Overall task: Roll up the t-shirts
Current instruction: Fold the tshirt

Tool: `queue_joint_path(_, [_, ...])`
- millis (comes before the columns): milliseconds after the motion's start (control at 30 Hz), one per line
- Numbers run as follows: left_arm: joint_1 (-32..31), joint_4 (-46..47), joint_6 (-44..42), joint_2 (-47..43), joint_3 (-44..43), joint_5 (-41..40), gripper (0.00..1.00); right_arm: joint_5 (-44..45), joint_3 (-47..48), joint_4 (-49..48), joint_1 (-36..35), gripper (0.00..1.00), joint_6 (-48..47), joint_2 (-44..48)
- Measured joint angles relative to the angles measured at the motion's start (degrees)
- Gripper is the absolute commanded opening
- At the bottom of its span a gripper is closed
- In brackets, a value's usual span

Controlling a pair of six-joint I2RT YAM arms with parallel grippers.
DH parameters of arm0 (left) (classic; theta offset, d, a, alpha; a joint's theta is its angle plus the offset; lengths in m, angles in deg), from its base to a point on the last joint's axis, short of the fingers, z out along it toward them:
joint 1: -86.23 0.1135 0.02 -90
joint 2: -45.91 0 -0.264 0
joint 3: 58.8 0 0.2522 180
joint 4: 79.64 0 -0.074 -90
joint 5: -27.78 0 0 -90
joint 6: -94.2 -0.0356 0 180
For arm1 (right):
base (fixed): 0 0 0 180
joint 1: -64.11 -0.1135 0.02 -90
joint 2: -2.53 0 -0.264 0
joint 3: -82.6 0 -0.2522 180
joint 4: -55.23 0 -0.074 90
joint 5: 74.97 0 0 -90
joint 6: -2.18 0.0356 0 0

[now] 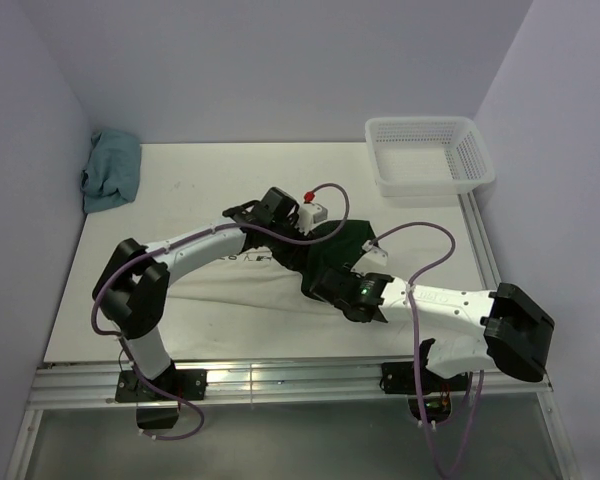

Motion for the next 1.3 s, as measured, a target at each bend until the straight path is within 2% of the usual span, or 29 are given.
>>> queue_joint_path(133, [-1.14,0.74,0.09,1.92,0.50,0.20,0.28,-0.02,0.68,-0.09,0.28,0.44,-0.20,-1.75])
queue_joint_path(233, [-1.42,0.96,0.22,2.95,1.07,0.15,0.26,-0.02,0.68,-0.02,0.35,0.35,-0.04,-2.27])
queue_joint_path(267, [-1.42,0.98,0.24,3.21,1.09,0.15,0.26,-0.04,0.68,0.00,0.39,0.26,0.04,-2.36])
queue_joint_path(400, [-1.40,1.22,0.66,3.43,1.42,-0.09,0.22,-0.09,0.68,0.24,0.61,0.16,1.05,-2.51])
queue_joint_path(433, [-1.42,1.27,0.94,3.45,1.53,-0.26,0.21,-0.11,0.59,0.20,0.63,0.09,1.51,-2.51])
queue_joint_path(567, [-1.42,1.38,1.20,4.04,1.75,-0.44,0.18,-0.52,-1.44,-0.72,0.66,0.00,3.63,-1.95])
queue_joint_path(767, [-1.42,1.38,1.31,5.46,1.77,-1.53,0.10,-0.85,-8.96,-0.70,0.61,0.00,9.33,3.96])
queue_joint_path(967, [-1.42,1.29,1.31,6.36,1.77,-2.25,0.08,-0.83,-14.56,-0.57,0.28,0.01,14.84,13.00])
queue_joint_path(1300, [-1.49,0.44,1.11,7.45,1.66,-3.96,0.05,-0.17,-17.62,1.01,0.20,0.04,20.11,23.80])
